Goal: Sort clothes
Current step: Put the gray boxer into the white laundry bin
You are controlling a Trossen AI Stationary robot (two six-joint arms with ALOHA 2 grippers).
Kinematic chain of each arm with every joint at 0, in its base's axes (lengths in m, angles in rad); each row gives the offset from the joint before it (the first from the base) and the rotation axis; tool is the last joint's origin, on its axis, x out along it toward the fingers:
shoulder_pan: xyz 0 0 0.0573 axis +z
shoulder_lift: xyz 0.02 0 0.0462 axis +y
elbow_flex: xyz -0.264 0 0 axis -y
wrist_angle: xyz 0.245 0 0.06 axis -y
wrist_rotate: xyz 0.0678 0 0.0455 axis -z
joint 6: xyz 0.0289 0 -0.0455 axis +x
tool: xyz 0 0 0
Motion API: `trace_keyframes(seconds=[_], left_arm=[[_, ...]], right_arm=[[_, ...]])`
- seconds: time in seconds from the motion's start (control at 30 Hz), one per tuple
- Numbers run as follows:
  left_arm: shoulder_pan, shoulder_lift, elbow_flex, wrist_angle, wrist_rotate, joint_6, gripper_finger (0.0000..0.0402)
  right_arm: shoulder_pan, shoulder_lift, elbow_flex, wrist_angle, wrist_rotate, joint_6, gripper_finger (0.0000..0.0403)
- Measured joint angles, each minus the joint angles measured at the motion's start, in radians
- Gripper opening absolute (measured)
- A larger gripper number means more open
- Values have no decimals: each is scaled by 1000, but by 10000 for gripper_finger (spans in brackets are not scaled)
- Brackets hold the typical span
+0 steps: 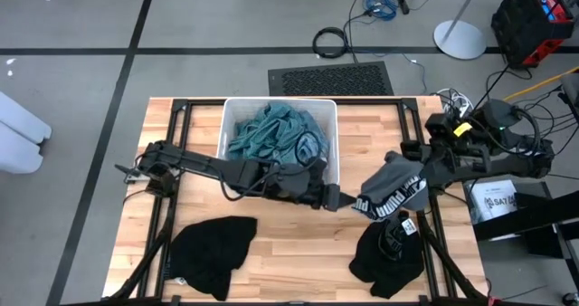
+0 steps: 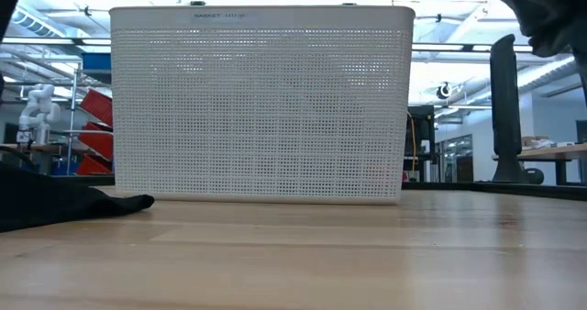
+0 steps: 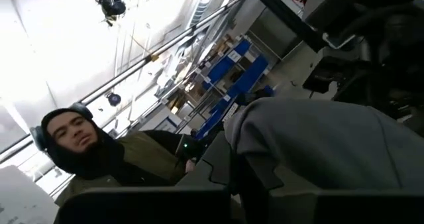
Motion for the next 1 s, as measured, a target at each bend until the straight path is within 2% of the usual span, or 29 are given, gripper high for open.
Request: trace_keyframes(seconds=[0.2, 0.43, 0.63, 0.77, 1.0], left_arm=[[12, 19, 1, -12, 8, -155, 215], [11, 40, 0, 58, 46, -153, 215], [10, 45, 0, 87, 66, -79, 215], [9, 45, 0, 127, 117, -9, 215], [9, 44, 0, 44, 97, 35, 215]], right_arm=[[0, 2, 0, -1, -2, -24, 0], [0, 3, 0, -4, -3, -31, 0], [0, 13, 0, -4, 0, -41, 0], [0, 20, 0, -4, 0, -42, 0], [0, 43, 0, -3, 1, -42, 0]])
